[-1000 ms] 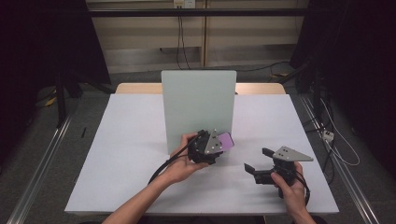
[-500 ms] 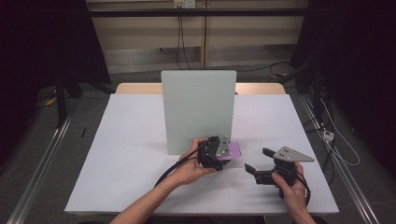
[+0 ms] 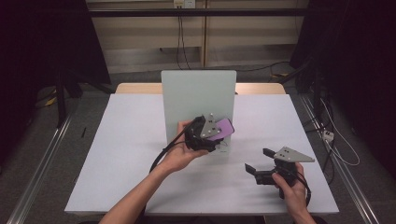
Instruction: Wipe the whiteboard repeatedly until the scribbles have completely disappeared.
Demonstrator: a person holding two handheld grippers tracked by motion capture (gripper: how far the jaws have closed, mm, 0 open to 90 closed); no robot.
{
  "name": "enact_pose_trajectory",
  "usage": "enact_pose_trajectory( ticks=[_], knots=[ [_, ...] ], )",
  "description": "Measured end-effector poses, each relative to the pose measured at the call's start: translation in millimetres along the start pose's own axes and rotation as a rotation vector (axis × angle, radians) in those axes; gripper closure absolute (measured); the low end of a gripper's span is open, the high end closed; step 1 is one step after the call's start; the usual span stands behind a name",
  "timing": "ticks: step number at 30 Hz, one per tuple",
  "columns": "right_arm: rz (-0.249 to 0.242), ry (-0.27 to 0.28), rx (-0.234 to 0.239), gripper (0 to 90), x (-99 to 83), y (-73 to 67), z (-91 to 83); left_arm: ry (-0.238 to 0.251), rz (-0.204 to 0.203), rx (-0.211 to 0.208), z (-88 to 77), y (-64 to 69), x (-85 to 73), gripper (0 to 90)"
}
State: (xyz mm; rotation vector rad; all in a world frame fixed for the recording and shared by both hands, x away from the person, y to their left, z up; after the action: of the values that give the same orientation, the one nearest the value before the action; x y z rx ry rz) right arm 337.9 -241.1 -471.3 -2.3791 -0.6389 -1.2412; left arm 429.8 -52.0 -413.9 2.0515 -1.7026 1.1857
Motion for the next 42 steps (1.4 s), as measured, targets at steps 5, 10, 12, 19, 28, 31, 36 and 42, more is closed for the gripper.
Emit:
enact_pose_trajectory(
  ticks=[5, 10, 12, 19, 28, 31, 36, 42],
  knots=[
    [0.0, -0.003, -0.001, 4.3, 0.5, 0.0, 1.9, -0.055, 0.074, -0.021, 15.1, 19.5, -11.3, 41.1],
    [0.004, 0.0, 0.001, 4.3, 0.2, -0.1, 0.8, -0.199, 0.179, -0.013, 25.5, 36.5, -22.6, 41.2],
    [0.004, -0.001, -0.001, 4.3, -0.2, 1.0, -0.2, -0.227, 0.179, -0.025, 23.9, 35.7, -26.0, 41.2],
    [0.005, -0.001, 0.0, 4.3, 0.3, -0.2, 0.8, -0.249, 0.178, -0.088, 34.7, 48.1, -35.3, 41.2],
    [0.005, 0.002, 0.0, 4.3, 0.1, 0.6, -0.3, -0.199, 0.214, -0.093, 51.0, 57.8, -14.7, 41.3],
    [0.005, 0.005, -0.003, 4.3, -0.3, 1.6, -2.1, -0.161, 0.199, -0.059, 45.2, 49.4, -4.6, 41.3],
    [0.01, 0.008, -0.001, 4.3, 0.0, 0.9, -1.7, -0.09, 0.159, -0.025, 34.9, 36.1, 4.2, 41.3],
    [0.008, 0.002, 0.003, 4.3, -0.1, 0.5, -0.8, -0.029, 0.134, -0.025, 26.7, 25.5, 7.2, 41.3]
  ],
)
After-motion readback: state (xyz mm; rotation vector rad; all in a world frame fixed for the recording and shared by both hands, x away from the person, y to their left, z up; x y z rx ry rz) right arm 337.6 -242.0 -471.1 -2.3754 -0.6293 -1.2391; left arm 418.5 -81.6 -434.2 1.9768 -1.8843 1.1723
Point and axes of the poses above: each handheld gripper's, and its own axes: z roughly forward along the jaws, x roughly out of its top, y roughly to its right, the point moved 7 cm from there along z, roughly forward along the jaws, and after that the axes turned 7 degrees about -y, right-handed, at the moved point
